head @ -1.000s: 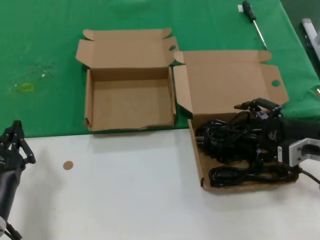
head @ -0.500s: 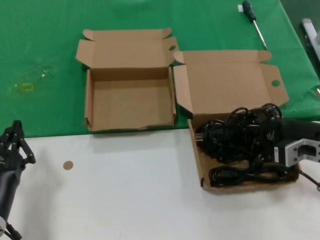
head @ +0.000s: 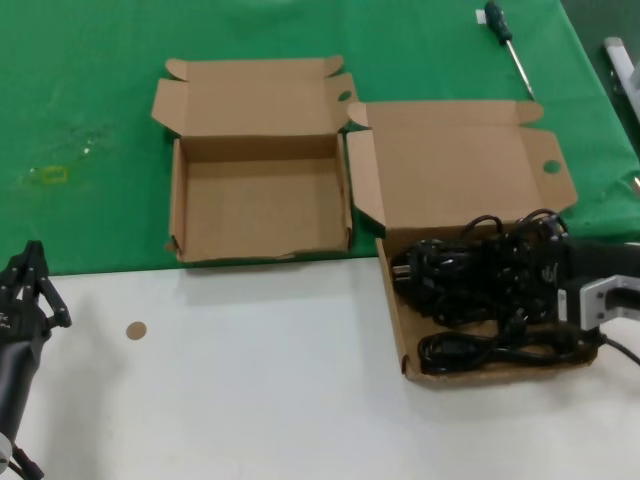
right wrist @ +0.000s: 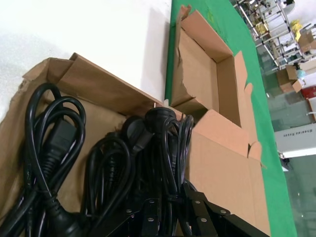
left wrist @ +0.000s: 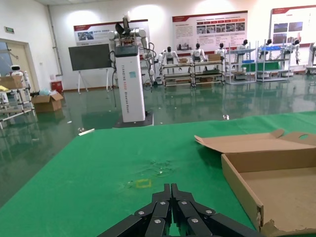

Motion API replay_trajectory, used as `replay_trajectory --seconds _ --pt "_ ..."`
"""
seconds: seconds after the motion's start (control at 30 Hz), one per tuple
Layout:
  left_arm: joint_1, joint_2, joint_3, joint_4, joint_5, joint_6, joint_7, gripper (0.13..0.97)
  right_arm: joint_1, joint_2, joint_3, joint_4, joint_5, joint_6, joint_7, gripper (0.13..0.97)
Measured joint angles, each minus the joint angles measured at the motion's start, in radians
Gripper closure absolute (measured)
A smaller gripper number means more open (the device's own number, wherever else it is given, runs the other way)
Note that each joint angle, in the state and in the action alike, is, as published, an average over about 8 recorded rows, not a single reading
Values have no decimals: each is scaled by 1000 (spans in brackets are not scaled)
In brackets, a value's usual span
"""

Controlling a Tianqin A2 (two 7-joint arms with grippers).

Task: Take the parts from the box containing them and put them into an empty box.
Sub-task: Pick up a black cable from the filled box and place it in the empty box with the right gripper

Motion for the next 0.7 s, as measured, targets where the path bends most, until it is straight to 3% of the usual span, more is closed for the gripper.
replay_trajectory --seconds 0.43,0.7 --pt "0 0 0 0 0 0 0 945 57 53 16 44 -18 -16 156 876" --pt "0 0 0 0 0 0 0 945 117 23 8 74 -39 3 231 877"
